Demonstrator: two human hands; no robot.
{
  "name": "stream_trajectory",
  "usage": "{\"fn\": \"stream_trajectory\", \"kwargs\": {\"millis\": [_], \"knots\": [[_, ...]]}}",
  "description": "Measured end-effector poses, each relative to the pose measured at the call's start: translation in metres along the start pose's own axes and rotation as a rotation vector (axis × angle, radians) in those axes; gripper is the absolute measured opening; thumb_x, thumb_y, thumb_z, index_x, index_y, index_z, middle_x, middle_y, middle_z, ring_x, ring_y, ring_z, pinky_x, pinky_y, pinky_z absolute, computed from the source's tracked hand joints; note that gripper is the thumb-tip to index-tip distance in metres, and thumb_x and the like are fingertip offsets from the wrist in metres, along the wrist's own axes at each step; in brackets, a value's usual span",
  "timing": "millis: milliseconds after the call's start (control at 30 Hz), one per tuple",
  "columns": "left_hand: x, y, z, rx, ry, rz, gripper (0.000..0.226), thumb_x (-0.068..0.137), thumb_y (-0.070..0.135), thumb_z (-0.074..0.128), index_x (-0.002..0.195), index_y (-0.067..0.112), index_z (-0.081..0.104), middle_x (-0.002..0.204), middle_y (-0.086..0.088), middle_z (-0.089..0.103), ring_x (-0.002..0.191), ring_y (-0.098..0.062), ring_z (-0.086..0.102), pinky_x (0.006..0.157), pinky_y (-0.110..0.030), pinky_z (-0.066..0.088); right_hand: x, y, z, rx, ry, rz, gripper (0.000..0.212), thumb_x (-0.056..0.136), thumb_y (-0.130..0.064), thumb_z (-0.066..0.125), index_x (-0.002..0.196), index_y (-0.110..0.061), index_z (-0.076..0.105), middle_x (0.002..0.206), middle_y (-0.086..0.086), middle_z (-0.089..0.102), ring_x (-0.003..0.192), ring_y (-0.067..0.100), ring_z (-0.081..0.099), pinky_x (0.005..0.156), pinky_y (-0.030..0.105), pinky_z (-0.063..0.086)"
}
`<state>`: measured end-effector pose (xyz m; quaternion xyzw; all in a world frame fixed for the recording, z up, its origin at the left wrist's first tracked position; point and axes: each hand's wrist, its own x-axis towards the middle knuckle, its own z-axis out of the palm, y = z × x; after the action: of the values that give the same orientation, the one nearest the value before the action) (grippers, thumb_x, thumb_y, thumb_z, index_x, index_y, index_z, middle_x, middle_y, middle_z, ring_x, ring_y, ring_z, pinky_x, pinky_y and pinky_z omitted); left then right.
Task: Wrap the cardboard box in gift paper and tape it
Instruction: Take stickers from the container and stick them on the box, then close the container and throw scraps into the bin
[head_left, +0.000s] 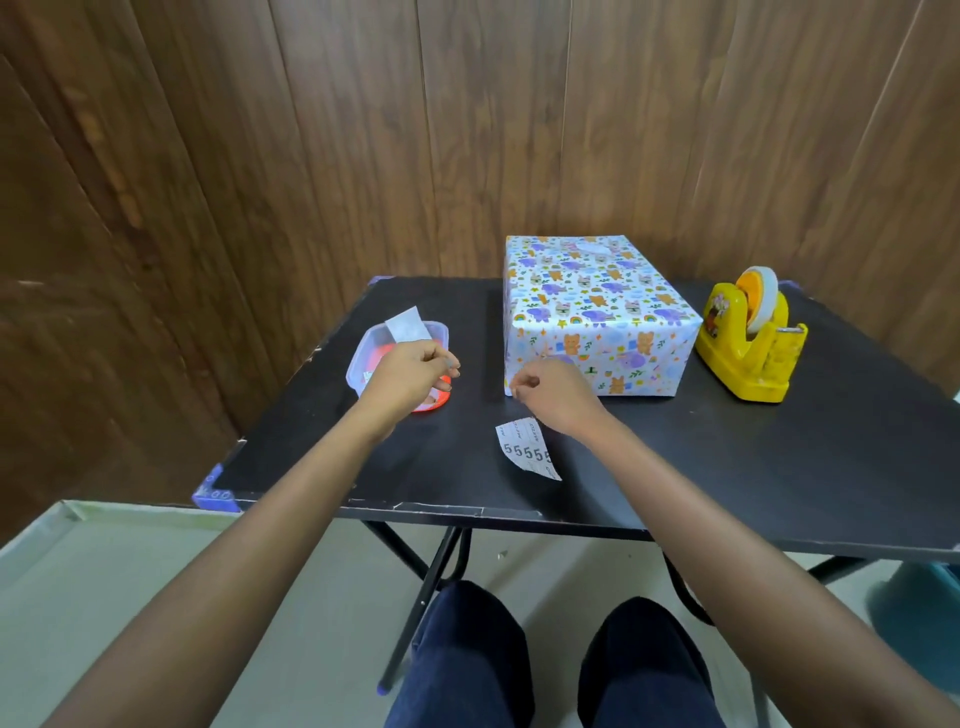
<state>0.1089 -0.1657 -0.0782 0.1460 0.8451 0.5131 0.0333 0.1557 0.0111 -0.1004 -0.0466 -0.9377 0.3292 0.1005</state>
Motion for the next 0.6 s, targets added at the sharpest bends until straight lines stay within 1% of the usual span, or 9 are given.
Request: {"fn": "stream_trajectory", "kwargs": {"millis": [100,167,200,233,300,367,433,533,600], "knots": [[0.008,-0.009,-0.013,0.249,0.205,0.063,0.018,0.091,0.013,0.050,0.085,0.013,0.067,0.095,-0.002,0.065,0.089,-0.020,0.060,0.076,-0.032,0.047,0.010,-0.014,0.008,0.056,0.031,-0.043,0.019,0.091,-0.008,0.050,0.095,-0.007,0.068,0.101,0.002,0.067,0.096,0.017,0.060,0.084,0.032,0.048],[0.016,-0.019,-0.026,0.427,0.358,0.078,0.021,0.090,0.011,0.049,0.097,0.009,0.068,0.110,-0.008,0.061,0.104,-0.025,0.054,0.082,-0.035,0.044,0.020,-0.028,0.017,0.085,-0.005,-0.079,0.018,0.091,-0.009,0.052,0.098,-0.008,0.068,0.103,0.003,0.067,0.099,0.018,0.060,0.087,0.033,0.048],[0.021,-0.025,-0.031,0.486,0.388,0.054,0.024,0.090,0.011,0.048,0.106,0.008,0.065,0.118,-0.011,0.056,0.111,-0.028,0.048,0.085,-0.035,0.042,0.024,-0.034,0.021,0.084,-0.031,-0.085,0.019,0.092,-0.010,0.051,0.100,-0.007,0.068,0.104,0.003,0.067,0.099,0.018,0.059,0.087,0.033,0.047],[0.026,-0.032,-0.038,0.525,0.383,-0.005,0.028,0.090,0.013,0.048,0.114,0.006,0.061,0.124,-0.013,0.051,0.117,-0.030,0.041,0.089,-0.036,0.040,0.030,-0.040,0.027,0.083,-0.055,-0.079,0.020,0.093,-0.011,0.050,0.102,-0.006,0.067,0.105,0.005,0.066,0.099,0.019,0.059,0.087,0.034,0.047],[0.036,-0.040,-0.044,0.538,0.306,-0.212,0.042,0.090,0.022,0.051,0.128,0.004,0.048,0.135,-0.017,0.040,0.127,-0.033,0.031,0.098,-0.039,0.036,0.043,-0.046,0.038,0.114,-0.071,-0.025,0.023,0.094,-0.013,0.046,0.104,-0.004,0.065,0.106,0.009,0.066,0.099,0.024,0.060,0.089,0.039,0.050],[0.045,-0.048,-0.045,0.515,0.234,-0.387,0.050,0.092,0.027,0.049,0.134,0.001,0.040,0.141,-0.018,0.036,0.131,-0.034,0.029,0.103,-0.039,0.032,0.055,-0.049,0.048,0.182,-0.054,0.069,0.026,0.093,-0.011,0.041,0.101,0.000,0.063,0.105,0.014,0.065,0.099,0.030,0.061,0.090,0.045,0.051],[0.052,-0.053,-0.045,0.464,0.212,-0.424,0.042,0.092,0.019,0.043,0.130,-0.001,0.044,0.136,-0.019,0.044,0.126,-0.034,0.038,0.101,-0.039,0.037,0.068,-0.047,0.057,0.254,-0.029,0.150,0.026,0.090,-0.009,0.039,0.096,0.001,0.062,0.101,0.018,0.066,0.097,0.033,0.062,0.088,0.048,0.052],[0.059,-0.060,-0.045,0.314,0.281,-0.414,0.034,0.090,0.008,0.040,0.121,-0.004,0.049,0.124,-0.021,0.055,0.111,-0.036,0.054,0.084,-0.037,0.045,0.081,-0.038,0.069,0.299,-0.015,0.251,0.018,0.088,-0.006,0.043,0.086,-0.007,0.061,0.090,0.012,0.063,0.083,0.028,0.058,0.085,0.044,0.054],[0.061,-0.062,-0.045,0.276,0.327,-0.403,0.034,0.092,0.009,0.039,0.122,-0.004,0.048,0.125,-0.021,0.054,0.111,-0.036,0.053,0.079,-0.033,0.041,0.084,-0.036,0.076,0.239,-0.008,0.302,0.015,0.085,-0.004,0.047,0.073,-0.007,0.055,0.075,0.009,0.057,0.073,0.025,0.053,0.070,0.037,0.052]]}}
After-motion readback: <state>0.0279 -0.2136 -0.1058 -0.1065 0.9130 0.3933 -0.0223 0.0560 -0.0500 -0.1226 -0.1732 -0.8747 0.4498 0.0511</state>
